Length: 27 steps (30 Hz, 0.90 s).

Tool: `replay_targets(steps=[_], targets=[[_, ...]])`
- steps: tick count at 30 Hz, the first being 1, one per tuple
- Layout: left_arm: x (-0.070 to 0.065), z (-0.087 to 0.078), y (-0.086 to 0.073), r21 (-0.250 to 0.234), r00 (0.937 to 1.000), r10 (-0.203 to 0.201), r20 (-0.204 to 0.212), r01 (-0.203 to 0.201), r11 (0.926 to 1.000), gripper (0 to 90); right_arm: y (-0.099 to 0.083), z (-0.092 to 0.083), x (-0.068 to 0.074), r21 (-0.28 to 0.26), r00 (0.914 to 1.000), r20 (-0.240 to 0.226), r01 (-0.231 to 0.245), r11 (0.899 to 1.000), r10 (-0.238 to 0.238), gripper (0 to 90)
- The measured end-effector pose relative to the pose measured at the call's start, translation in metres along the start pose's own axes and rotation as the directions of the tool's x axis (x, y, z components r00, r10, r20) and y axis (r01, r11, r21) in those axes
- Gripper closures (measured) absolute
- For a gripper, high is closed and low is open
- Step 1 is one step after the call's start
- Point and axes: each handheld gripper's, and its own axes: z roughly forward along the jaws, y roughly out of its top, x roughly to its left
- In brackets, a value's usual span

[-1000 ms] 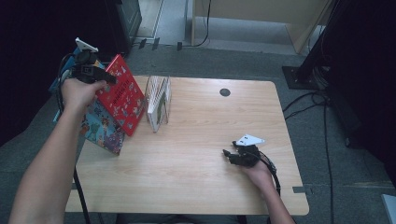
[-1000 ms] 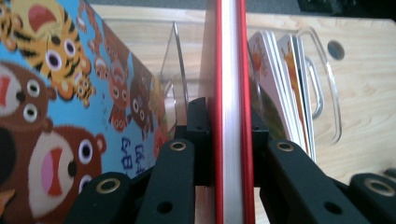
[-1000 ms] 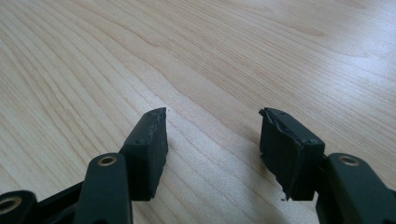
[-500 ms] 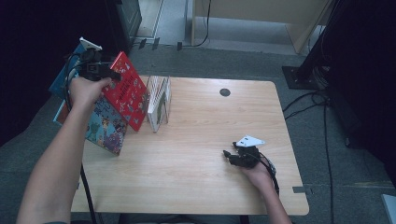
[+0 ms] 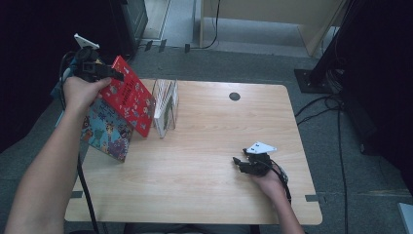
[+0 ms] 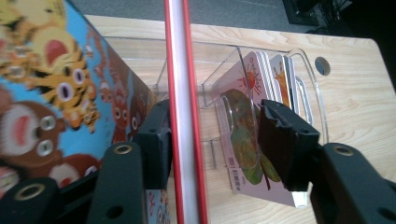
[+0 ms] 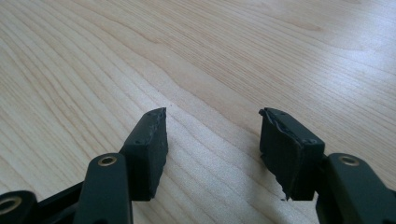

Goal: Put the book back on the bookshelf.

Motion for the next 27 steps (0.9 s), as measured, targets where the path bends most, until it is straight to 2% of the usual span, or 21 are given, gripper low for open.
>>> replay_targets(steps=[8, 10, 12, 18, 27], targets=[[-0.002, -0.027, -0.005, -0.044, 0.9994, 0.036, 0.004, -0.035, 0.9984, 43.9, -0.001, -0.001, 0.0, 0.001, 1.0, 0.004, 0.0, 1.0, 0.0, 39.1], [-0.005, -0.033, -0.008, -0.056, 0.9984, 0.045, 0.035, -0.043, 0.9975, 44.0, -0.001, -0.002, 0.0, 0.003, 1.0, 0.005, -0.001, 1.0, 0.001, 38.0], [-0.011, -0.038, -0.011, -0.061, 0.9966, 0.074, 0.037, -0.071, 0.9956, 43.9, -0.001, -0.002, 0.0, 0.004, 1.0, 0.005, 0.0, 1.0, 0.0, 37.4], [-0.02, -0.039, -0.027, -0.048, 0.9923, 0.102, 0.071, -0.099, 0.994, 43.0, -0.001, -0.001, 0.0, 0.005, 1.0, 0.004, -0.002, 1.0, 0.002, 36.8], [-0.034, -0.027, -0.053, -0.033, 0.985, 0.139, 0.103, -0.136, 0.9901, 41.8, 0.0, 0.001, -0.001, 0.005, 1.0, -0.003, 0.003, 1.0, -0.003, 33.7]])
